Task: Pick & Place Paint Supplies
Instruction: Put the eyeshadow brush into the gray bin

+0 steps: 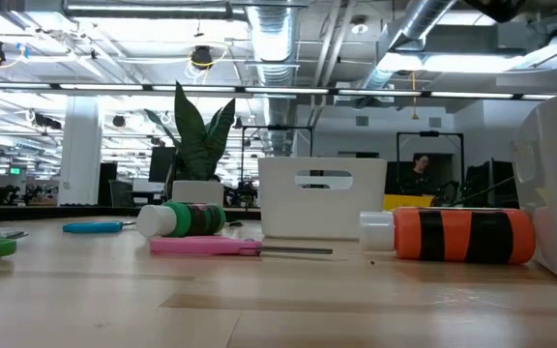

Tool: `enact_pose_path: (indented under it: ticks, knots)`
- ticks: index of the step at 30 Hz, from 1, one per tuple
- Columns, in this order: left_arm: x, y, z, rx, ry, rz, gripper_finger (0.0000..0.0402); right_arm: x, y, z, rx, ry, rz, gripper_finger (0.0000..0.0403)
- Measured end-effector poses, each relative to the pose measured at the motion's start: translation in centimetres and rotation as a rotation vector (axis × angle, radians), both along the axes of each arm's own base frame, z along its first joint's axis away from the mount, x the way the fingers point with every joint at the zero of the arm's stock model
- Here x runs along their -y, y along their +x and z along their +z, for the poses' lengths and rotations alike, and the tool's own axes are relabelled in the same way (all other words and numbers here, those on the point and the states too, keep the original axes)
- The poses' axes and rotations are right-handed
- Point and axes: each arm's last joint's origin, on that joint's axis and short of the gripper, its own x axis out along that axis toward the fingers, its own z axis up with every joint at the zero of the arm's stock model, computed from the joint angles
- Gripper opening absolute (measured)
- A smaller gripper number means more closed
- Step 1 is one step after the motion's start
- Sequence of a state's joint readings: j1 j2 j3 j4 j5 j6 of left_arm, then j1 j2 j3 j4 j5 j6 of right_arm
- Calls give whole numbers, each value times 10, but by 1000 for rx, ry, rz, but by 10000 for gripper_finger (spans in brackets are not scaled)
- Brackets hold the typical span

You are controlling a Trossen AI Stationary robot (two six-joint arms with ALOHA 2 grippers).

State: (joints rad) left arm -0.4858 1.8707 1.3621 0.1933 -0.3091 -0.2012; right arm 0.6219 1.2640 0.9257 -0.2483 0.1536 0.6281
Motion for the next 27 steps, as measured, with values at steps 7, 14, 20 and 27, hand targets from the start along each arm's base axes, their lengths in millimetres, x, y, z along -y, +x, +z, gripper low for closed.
enact_pose_path:
  ticks: [7, 14, 20, 27]
  knots:
    - [0, 0, 1, 12, 0, 10, 0, 0, -1, -1, -13, 7, 19, 113]
    - [0, 0, 1, 12, 1, 13, 0, 0, -1, -1, -13, 8, 21, 99]
    - [-1, 1, 1, 10, 2, 14, 0, -1, -1, -1, -13, 9, 26, 41]
    - [-1, 1, 1, 12, 1, 14, 0, -8, -6, 0, -4, -4, 59, 12]
